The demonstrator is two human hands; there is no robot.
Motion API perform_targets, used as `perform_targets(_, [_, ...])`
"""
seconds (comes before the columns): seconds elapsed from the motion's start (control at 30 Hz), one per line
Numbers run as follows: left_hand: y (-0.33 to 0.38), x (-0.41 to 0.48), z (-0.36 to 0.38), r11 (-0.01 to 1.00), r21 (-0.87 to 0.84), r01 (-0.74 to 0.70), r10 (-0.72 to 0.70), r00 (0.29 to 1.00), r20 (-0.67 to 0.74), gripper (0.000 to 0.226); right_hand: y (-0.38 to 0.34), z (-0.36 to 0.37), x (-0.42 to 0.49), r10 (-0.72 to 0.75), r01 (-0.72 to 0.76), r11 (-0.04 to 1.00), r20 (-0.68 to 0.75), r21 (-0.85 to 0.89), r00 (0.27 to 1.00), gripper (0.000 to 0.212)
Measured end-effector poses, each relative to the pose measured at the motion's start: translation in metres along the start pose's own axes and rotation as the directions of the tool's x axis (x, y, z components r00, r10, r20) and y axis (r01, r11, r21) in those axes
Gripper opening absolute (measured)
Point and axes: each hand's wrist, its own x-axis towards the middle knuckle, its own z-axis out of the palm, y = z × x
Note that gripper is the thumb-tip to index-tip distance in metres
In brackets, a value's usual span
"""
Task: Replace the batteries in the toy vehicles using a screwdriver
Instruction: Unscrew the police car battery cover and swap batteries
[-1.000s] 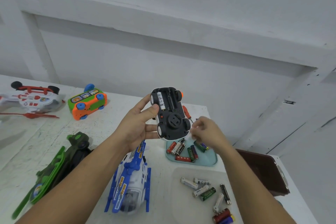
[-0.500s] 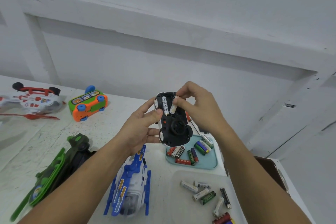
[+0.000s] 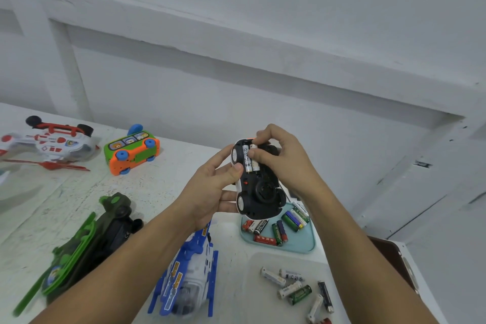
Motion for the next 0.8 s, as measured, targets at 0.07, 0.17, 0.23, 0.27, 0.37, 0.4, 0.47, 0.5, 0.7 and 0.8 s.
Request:
perform_targets(0.07, [-0.001, 0.0, 0.0, 1.0, -0.003, 0.001, -0.001, 1.0, 0.007, 0.046, 0.001, 0.0, 0.0, 0.021, -0.021, 0.998, 0.007, 0.051, 1.0, 0.017])
perform_targets(0.17, [0.0, 0.0, -0.002, 1.0, 0.012, -0.003, 0.003, 1.0, 0.02, 0.048, 0.002, -0.001, 0.002, 0.037, -0.035, 0.987, -0.009, 0.158, 0.999, 0.024])
perform_targets(0.23, [0.0, 0.0, -0.002, 1.0, 0.023, -0.004, 0.003, 1.0, 0.021, 0.049, 0.002, -0.001, 0.003, 0.047, -0.044, 0.976, -0.008, 0.212, 0.999, 0.027])
perform_targets(0.27, [0.0, 0.0, -0.002, 1.0, 0.027, -0.004, 0.004, 1.0, 0.019, 0.049, 0.003, -0.001, 0.004, 0.057, -0.053, 0.974, -0.011, 0.222, 0.998, 0.028])
perform_targets(0.37, [0.002, 0.0, -0.003, 0.999, 0.036, 0.0, 0.0, 1.0, 0.013, 0.046, 0.006, -0.001, 0.006, 0.127, -0.119, 0.942, -0.005, 0.313, 0.992, 0.026])
perform_targets(0.4, [0.002, 0.001, -0.003, 0.999, 0.04, 0.003, -0.003, 1.0, 0.012, 0.046, 0.008, -0.001, 0.006, 0.152, -0.146, 0.916, 0.013, 0.373, 0.988, 0.023])
perform_targets(0.47, [0.003, 0.001, -0.005, 0.999, 0.045, 0.013, -0.013, 1.0, 0.009, 0.045, 0.01, -0.004, 0.005, 0.232, -0.237, 0.812, 0.076, 0.533, 0.97, 0.008])
perform_targets(0.5, [0.004, 0.001, -0.006, 0.999, 0.044, 0.017, -0.017, 1.0, 0.006, 0.044, 0.012, -0.007, 0.004, 0.287, -0.288, 0.736, 0.103, 0.613, 0.952, 0.005])
perform_targets(0.7, [0.007, 0.0, -0.013, 1.0, -0.002, 0.021, -0.021, 0.999, -0.036, 0.041, 0.052, -0.014, -0.01, 0.458, -0.451, 0.876, -0.004, 0.171, 0.889, 0.012])
perform_targets(0.8, [0.008, 0.001, -0.016, 1.0, -0.012, 0.022, -0.023, 0.999, -0.049, 0.04, 0.069, -0.005, -0.023, 0.425, -0.344, 0.804, 0.063, -0.485, 0.903, 0.02])
